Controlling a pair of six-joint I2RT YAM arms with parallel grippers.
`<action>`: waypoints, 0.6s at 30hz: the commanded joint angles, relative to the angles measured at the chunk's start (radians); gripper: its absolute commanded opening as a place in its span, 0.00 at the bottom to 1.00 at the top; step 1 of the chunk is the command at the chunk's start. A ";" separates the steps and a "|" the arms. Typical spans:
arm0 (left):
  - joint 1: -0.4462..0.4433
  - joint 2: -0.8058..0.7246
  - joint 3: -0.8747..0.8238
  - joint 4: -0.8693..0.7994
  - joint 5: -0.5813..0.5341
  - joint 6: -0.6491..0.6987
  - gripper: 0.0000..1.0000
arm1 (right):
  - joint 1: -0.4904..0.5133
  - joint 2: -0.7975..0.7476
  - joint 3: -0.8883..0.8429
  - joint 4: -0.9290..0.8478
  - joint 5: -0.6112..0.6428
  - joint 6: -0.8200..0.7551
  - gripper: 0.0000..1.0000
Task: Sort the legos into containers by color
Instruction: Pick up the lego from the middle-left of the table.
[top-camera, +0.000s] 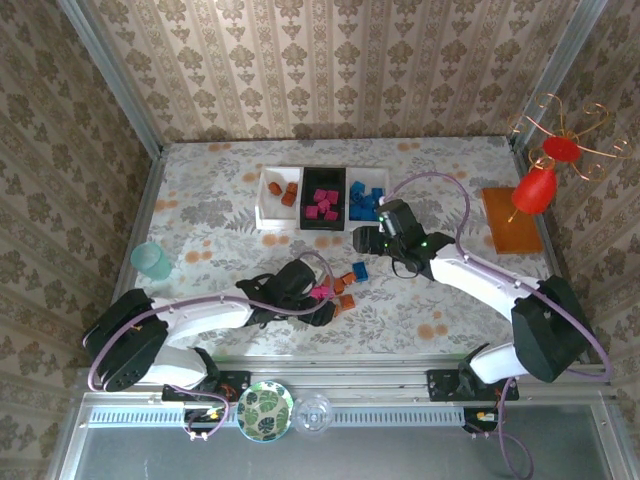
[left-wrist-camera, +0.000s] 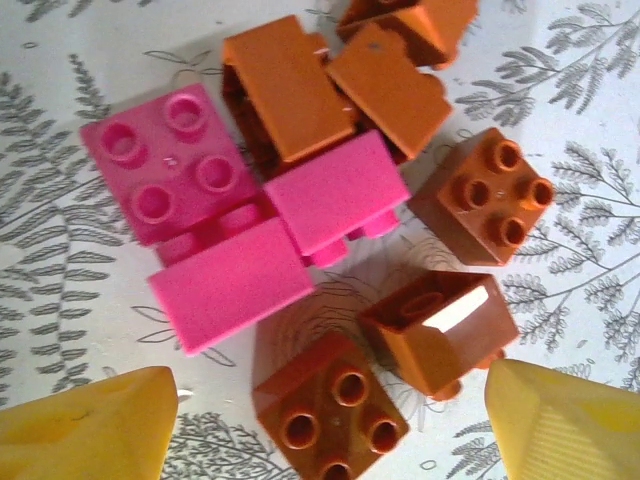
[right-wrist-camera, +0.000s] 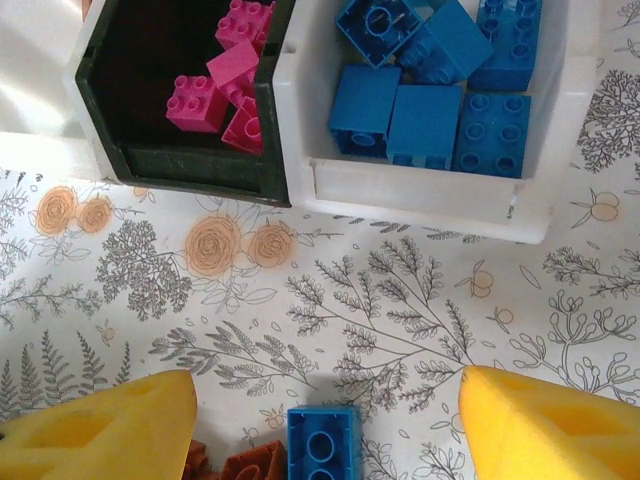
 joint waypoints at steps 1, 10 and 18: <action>-0.027 0.002 -0.003 -0.037 -0.037 0.014 0.81 | -0.003 -0.047 -0.027 0.023 0.022 0.022 0.72; -0.086 0.107 0.009 -0.031 -0.166 -0.006 0.74 | -0.003 -0.062 -0.042 0.029 0.021 0.029 0.72; -0.086 0.150 0.031 -0.013 -0.182 0.008 0.64 | -0.003 -0.106 -0.055 0.016 0.033 0.021 0.72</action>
